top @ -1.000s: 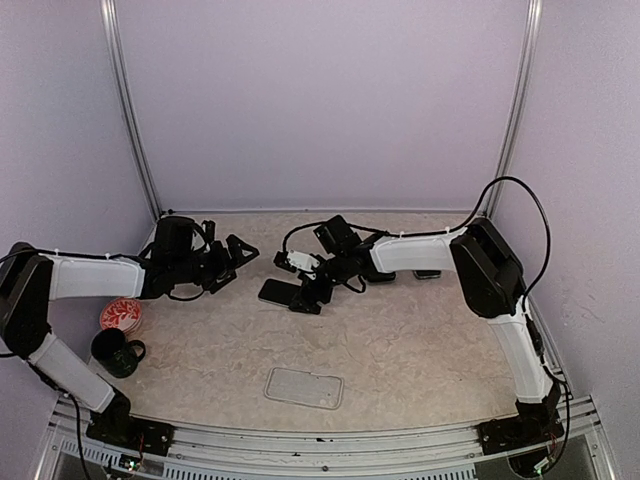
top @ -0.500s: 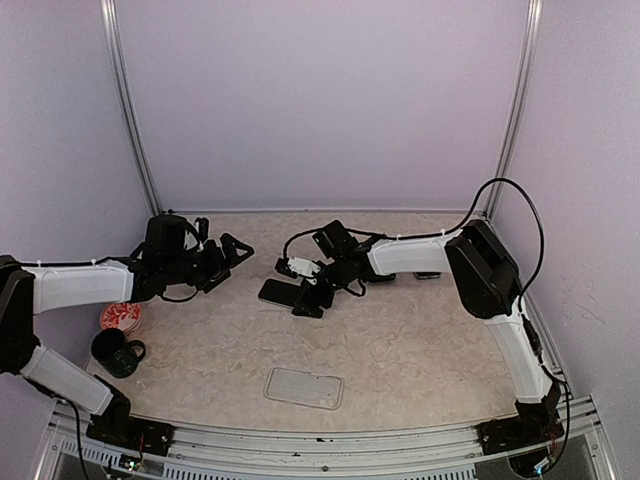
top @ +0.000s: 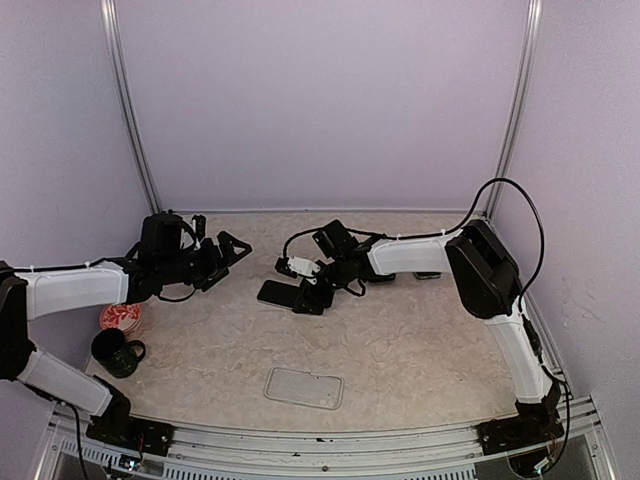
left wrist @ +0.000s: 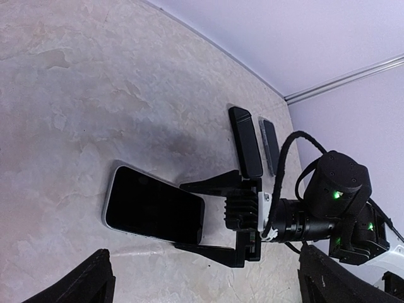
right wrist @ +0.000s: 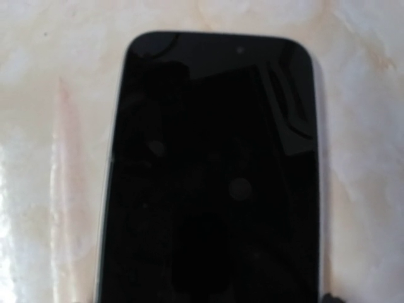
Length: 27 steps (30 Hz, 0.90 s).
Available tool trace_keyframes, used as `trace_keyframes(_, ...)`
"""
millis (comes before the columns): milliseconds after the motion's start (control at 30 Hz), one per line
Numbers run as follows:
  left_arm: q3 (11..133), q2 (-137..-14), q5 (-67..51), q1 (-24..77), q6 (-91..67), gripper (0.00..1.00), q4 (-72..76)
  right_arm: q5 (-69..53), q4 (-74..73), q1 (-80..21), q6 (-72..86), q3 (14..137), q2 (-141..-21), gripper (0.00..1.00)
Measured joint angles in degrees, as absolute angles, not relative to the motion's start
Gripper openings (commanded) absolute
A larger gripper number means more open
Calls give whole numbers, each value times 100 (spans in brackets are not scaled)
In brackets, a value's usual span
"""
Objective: Put the phone into the phone case
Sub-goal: Pick up the phone at the center of the board.
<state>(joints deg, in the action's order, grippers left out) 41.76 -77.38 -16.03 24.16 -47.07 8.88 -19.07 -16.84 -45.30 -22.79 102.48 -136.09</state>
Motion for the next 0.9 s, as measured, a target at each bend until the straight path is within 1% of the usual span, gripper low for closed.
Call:
trace_keyframes(133,4101,-7719,-1603,2416,-4705,99,886,-1931,-1688,-4530,-2303,10250,-13609,51)
trace_keyframes(167,4080,-7719,-1603,2416,-4705,99,888,-1935,-1688,-4530,-2305,10250,-13609,49)
trace_keyframes(467,3868,-7721,-1605,2418,-4635,99,891,-1994,-1629,-4530,-2307,10182,-13576,43)
trace_keyframes(700,3747,-7907,-1673,2381,-4624,99,1079,-1994,-1463,-4530,-2263,9657,-13233,41)
trace_keyframes(900,3660,-8173,-1820,2335,-4617,99,1288,-1997,-1310,-4530,-2213,9454,-13034,40)
